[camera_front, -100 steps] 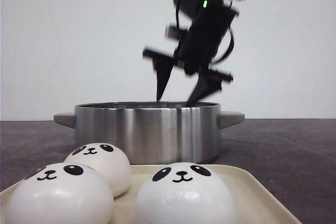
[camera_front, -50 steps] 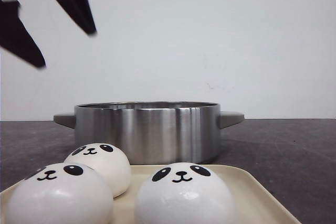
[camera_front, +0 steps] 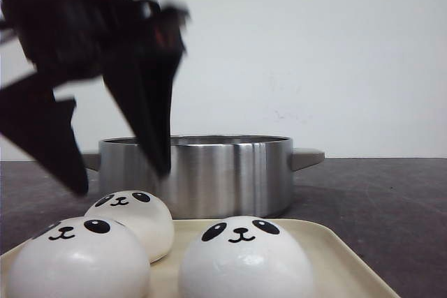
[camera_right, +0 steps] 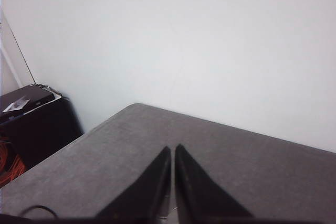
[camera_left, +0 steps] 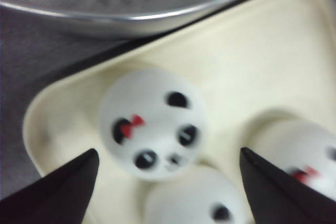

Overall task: Steam buns
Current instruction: 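Withdraw the right gripper and move the left gripper over the far bun, then close the left gripper on the far panda bun nearest it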

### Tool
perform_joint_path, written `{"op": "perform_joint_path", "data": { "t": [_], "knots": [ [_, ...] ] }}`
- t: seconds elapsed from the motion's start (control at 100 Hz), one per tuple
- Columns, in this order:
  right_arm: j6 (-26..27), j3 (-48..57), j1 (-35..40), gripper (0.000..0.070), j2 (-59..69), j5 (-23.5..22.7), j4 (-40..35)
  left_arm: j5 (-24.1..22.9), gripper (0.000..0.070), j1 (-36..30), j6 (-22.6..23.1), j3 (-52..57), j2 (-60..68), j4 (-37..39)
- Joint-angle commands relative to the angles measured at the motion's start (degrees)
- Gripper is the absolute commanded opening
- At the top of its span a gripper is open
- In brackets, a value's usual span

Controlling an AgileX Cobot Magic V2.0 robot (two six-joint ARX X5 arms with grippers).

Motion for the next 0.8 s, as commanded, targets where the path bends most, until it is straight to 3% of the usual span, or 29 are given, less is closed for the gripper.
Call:
{"op": "perform_joint_path", "data": {
  "t": [0.0,0.4,0.48,0.6,0.79],
  "knots": [
    [0.77,1.07,0.66,0.0004,0.2,0.26,-0.07,-0.68,0.0517,-0.15,-0.74,0.39,2.62,0.17],
    [2.14,1.07,0.63,0.0004,-1.84,0.46,-5.31,-1.73,0.0492,0.11,-2.32,0.39,8.39,3.17],
    [2.14,1.07,0.63,0.0004,-1.84,0.92,-5.95,-2.97,0.0372,0.13,-2.21,0.39,8.39,2.82],
    [2.16,1.07,0.63,0.0004,-1.77,1.31,-6.1,-3.76,0.0002,0.11,-2.16,0.39,8.37,2.49],
    [2.12,1.05,0.63,0.0004,-1.73,1.64,-6.1,-5.29,0.0,-0.02,-1.84,0.42,3.74,2.69]
  ]
}}
